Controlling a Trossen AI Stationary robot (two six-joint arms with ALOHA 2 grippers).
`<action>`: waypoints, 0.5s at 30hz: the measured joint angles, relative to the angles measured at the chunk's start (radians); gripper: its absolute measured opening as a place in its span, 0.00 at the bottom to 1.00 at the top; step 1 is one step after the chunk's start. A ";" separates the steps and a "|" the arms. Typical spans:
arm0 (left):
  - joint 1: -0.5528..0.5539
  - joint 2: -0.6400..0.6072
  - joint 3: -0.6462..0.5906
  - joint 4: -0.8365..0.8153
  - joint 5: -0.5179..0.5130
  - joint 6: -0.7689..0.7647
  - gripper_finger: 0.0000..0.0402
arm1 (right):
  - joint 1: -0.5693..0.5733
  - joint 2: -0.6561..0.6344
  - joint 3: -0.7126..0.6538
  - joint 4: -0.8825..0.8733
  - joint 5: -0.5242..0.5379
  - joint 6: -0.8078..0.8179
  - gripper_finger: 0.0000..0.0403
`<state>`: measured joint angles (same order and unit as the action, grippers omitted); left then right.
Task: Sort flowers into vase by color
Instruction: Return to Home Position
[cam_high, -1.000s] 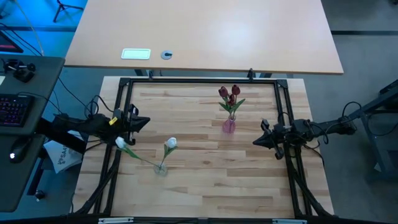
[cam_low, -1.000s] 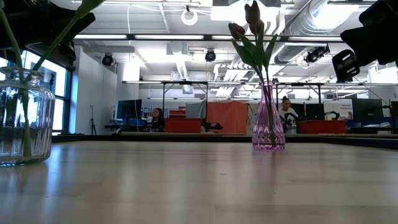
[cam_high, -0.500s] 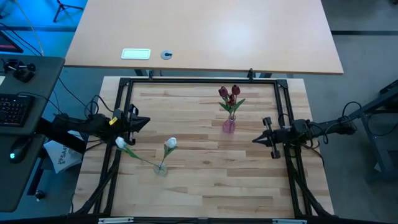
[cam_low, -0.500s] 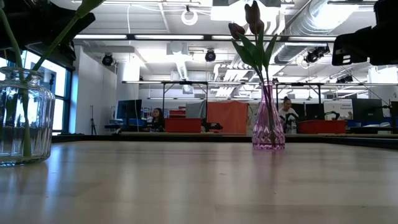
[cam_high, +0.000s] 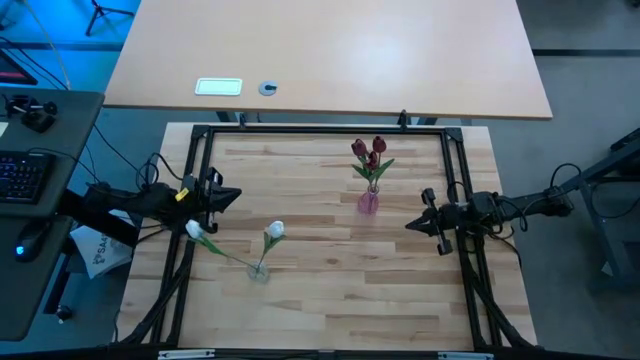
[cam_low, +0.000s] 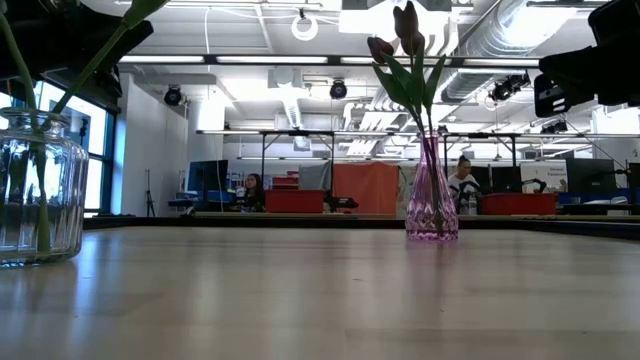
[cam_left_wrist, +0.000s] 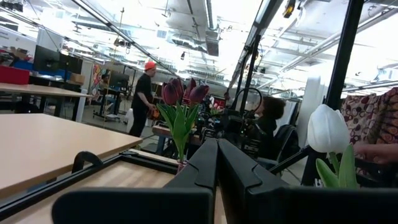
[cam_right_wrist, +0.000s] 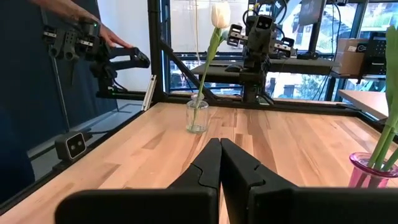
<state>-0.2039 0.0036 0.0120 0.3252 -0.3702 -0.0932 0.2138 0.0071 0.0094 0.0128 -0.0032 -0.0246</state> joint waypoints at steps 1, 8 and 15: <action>0.000 0.000 0.000 0.000 0.000 0.000 0.00 | 0.000 0.000 0.000 0.000 0.000 0.000 0.00; 0.012 0.000 0.000 0.000 0.000 0.000 0.00 | -0.046 -0.006 0.000 0.001 -0.005 -0.001 0.00; 0.094 0.000 0.000 -0.005 0.000 0.000 0.00 | -0.232 -0.007 0.000 0.003 0.003 -0.001 0.00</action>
<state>-0.1097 0.0036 0.0120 0.3198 -0.3706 -0.0929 -0.0180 0.0006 0.0093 0.0158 -0.0006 -0.0254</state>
